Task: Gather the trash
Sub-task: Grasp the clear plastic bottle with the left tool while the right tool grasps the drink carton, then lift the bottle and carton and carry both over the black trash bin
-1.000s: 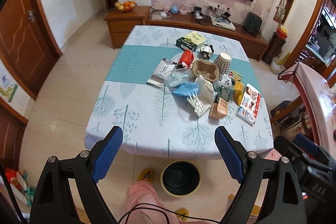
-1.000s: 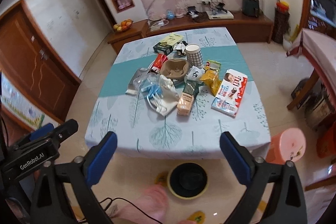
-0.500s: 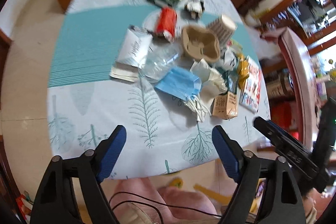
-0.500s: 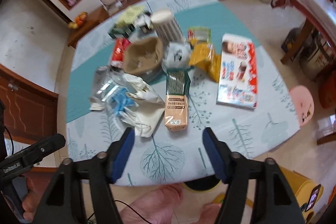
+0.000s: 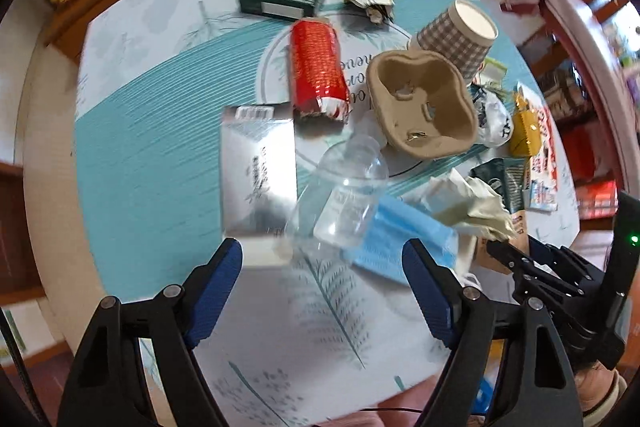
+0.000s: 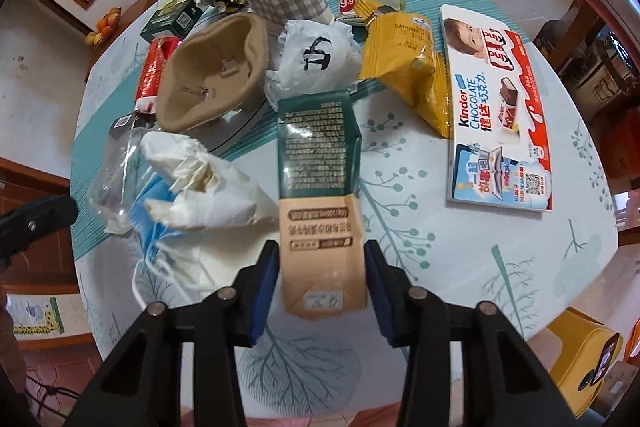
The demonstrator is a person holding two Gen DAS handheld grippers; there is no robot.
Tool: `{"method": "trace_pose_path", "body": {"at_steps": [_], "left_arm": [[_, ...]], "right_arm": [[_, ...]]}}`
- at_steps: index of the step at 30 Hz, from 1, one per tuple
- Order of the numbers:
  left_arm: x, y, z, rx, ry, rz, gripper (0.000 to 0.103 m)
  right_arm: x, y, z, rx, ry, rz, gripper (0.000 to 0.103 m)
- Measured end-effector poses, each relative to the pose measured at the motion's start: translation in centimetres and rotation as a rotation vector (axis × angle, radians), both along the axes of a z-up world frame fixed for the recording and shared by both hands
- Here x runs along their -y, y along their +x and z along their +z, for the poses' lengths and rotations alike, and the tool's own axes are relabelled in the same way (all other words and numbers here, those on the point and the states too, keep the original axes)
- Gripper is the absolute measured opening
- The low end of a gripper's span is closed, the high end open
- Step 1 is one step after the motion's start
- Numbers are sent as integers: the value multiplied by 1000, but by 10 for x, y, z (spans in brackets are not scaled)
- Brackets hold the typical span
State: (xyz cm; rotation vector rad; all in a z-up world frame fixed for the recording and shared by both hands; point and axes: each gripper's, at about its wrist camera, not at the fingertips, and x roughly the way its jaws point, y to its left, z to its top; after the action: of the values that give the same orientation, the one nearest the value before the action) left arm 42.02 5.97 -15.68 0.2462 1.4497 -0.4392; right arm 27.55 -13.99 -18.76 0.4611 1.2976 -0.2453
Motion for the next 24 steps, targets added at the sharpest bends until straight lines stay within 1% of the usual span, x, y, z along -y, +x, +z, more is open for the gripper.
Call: {"method": "trace_pose_path", "body": {"at_steps": [4, 6, 8, 10, 11, 12, 14, 18, 24], "left_arm": [[18, 13, -20, -25, 44, -70, 80], [24, 17, -29, -35, 70, -93, 80], [27, 19, -37, -51, 76, -101, 79], [29, 23, -44, -68, 78, -105, 74], [31, 24, -47, -81, 79, -107, 66], [33, 25, -51, -54, 57, -121, 57], [35, 26, -58, -80, 65, -124, 57], [36, 23, -58, -61, 76, -133, 55], [34, -2, -47, -42, 57, -126, 54]], "right_arm": [[-4, -4, 3, 27, -22, -4, 39], [-5, -9, 8, 45, -35, -7, 38], [-5, -13, 13, 58, -44, -10, 38], [-4, -20, 19, 72, -50, -13, 38], [-4, -22, 21, 77, -48, -17, 38], [-4, -24, 23, 82, -47, -19, 38], [-3, -32, 28, 92, -51, -28, 38], [1, -47, 38, 109, -42, -51, 38], [3, -71, 53, 135, -37, -65, 38]]}}
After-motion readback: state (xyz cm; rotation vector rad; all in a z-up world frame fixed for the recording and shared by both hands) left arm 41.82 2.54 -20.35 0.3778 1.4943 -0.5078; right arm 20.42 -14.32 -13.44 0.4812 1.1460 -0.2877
